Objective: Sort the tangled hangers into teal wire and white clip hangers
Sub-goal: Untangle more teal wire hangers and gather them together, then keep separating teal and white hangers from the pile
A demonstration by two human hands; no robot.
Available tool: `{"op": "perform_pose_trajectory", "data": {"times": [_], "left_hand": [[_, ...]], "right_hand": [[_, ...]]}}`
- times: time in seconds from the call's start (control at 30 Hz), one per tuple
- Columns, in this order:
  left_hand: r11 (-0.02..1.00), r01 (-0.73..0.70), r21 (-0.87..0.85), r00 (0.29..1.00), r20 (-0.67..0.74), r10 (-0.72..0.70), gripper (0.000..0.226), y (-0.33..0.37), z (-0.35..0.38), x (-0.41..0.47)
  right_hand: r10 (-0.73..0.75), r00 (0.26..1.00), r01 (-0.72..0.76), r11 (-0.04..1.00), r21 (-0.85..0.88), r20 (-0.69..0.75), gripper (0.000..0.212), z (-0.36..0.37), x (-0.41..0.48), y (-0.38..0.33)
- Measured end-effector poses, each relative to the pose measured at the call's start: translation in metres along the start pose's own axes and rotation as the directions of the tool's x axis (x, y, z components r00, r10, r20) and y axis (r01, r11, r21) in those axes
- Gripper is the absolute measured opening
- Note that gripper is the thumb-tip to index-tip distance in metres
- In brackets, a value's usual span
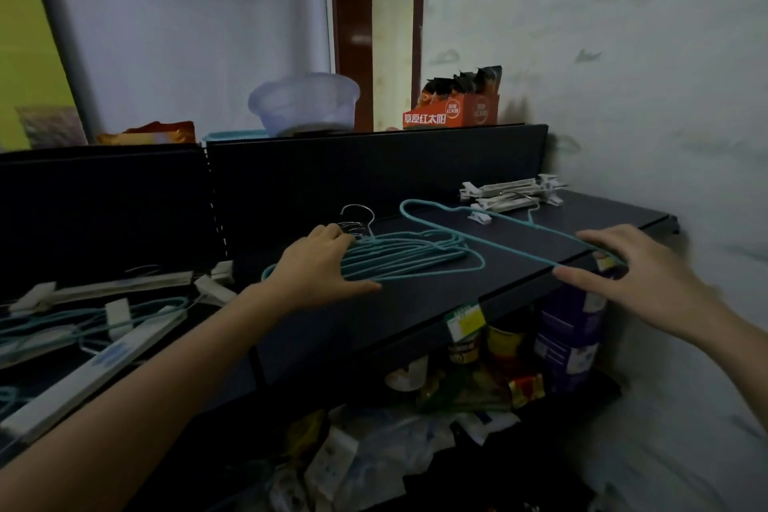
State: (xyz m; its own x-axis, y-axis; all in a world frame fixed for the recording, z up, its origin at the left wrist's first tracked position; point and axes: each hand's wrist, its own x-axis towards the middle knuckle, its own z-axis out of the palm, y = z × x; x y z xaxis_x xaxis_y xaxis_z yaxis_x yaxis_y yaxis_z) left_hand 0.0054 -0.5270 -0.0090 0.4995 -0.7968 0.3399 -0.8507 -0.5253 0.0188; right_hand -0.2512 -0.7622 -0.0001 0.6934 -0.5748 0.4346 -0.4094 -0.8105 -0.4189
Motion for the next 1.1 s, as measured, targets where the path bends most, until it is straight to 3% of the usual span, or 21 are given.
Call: {"op": "perform_pose_trajectory", "data": {"times": [0.23, 0.63, 0.87, 1.0, 1.1], "left_hand": [[0.998, 0.067, -0.008, 0.997, 0.045, -0.067, 0.083, -0.004, 0.018, 0.054], [0.984, 0.174, -0.027, 0.979, 0.113, -0.17, 0.094, -0.021, 0.039, 0.084], [0.938, 0.323, -0.124, 0.93, 0.223, -0.291, 0.087, -0.019, 0.048, 0.082], [0.925, 0.332, -0.182, 0.931, 0.222, -0.29, 0.068, -0.023, 0.032, 0.069], [0.919, 0.371, -0.133, 0.914, 0.23, -0.336, 0.059, -0.032, 0.016, 0.047]], "right_hand": [[-0.075, 0.995, 0.076, 0.997, -0.006, 0.062, 0.095, 0.021, 0.069, 0.016], [-0.262, 0.951, 0.261, 0.965, 0.029, 0.164, 0.1, 0.071, 0.167, 0.011], [-0.401, 0.878, 0.38, 0.916, 0.131, 0.261, 0.098, 0.096, 0.201, -0.011], [-0.473, 0.812, 0.442, 0.881, 0.168, 0.344, 0.101, 0.108, 0.211, -0.022], [-0.506, 0.769, 0.473, 0.862, 0.183, 0.391, 0.1, 0.12, 0.215, -0.033]]}}
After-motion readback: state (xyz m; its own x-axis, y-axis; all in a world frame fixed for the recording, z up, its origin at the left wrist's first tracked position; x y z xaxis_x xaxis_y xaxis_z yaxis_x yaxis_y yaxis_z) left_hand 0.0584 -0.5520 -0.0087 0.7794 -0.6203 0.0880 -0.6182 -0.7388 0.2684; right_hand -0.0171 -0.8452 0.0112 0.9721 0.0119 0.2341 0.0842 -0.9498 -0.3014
